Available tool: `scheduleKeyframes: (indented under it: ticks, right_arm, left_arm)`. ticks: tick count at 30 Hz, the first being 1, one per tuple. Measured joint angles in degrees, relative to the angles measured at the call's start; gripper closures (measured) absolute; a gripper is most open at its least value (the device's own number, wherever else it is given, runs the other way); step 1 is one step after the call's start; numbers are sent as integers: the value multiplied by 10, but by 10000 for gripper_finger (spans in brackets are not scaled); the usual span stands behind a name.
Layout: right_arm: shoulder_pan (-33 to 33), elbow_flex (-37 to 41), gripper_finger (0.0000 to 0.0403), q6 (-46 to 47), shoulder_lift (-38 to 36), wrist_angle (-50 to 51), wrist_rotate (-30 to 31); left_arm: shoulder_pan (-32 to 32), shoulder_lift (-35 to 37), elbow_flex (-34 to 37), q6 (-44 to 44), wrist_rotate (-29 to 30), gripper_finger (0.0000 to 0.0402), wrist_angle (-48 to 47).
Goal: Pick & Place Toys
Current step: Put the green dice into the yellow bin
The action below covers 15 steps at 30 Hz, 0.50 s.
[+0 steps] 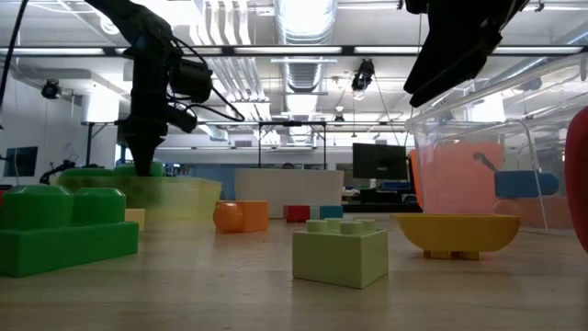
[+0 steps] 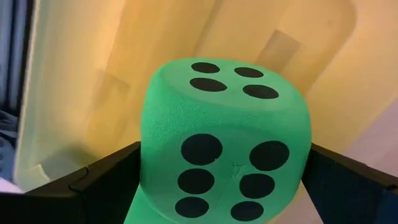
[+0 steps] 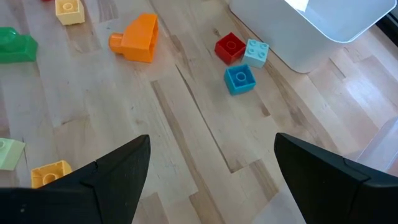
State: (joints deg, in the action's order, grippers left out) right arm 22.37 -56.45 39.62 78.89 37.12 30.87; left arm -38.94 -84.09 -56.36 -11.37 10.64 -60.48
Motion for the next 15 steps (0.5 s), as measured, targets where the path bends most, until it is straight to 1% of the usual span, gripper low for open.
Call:
scheduleKeyframes:
  ticks: [15]
  right_arm:
    - [0,0,66,0,0,0,0]
  left_arm:
    - [1,0,0,-1,-7,2,-8]
